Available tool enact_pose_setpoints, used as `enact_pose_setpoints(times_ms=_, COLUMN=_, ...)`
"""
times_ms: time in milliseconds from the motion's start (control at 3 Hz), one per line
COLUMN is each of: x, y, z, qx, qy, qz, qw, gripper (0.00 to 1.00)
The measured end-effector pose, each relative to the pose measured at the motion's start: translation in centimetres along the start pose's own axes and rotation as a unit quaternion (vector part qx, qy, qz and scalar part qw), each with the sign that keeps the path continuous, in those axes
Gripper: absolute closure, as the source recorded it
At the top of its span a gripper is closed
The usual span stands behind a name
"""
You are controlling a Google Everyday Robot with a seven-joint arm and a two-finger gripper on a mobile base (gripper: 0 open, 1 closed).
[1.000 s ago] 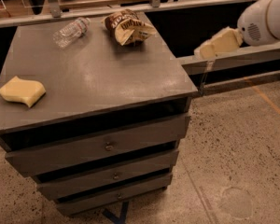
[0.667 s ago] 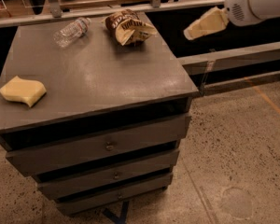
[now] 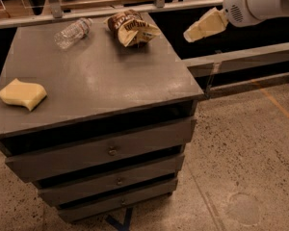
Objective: Move brown chip bag near sponge
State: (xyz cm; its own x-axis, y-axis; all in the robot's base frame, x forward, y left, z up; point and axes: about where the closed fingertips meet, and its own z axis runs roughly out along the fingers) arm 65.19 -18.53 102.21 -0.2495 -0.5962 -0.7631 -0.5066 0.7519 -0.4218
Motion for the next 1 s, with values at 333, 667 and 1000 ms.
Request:
enact_pose_setpoints(times_ms=333, x=0.3, y=1.8, z=2.0, qx=0.010, qy=-0.011, qz=-0.065, qw=0.9978, gripper=0.00)
enact_pose_setpoints(times_ms=667, x=-0.3, y=2.8, z=5.1, qx=0.011, qy=-0.051, qz=-0.119, qw=0.9916, gripper=0.00)
enact_pose_setpoints(times_ms=1000, x=-1.3, y=4.3, z=8.7, qx=-0.024, qy=-0.099, qz=-0.134, qw=0.9857, gripper=0.00)
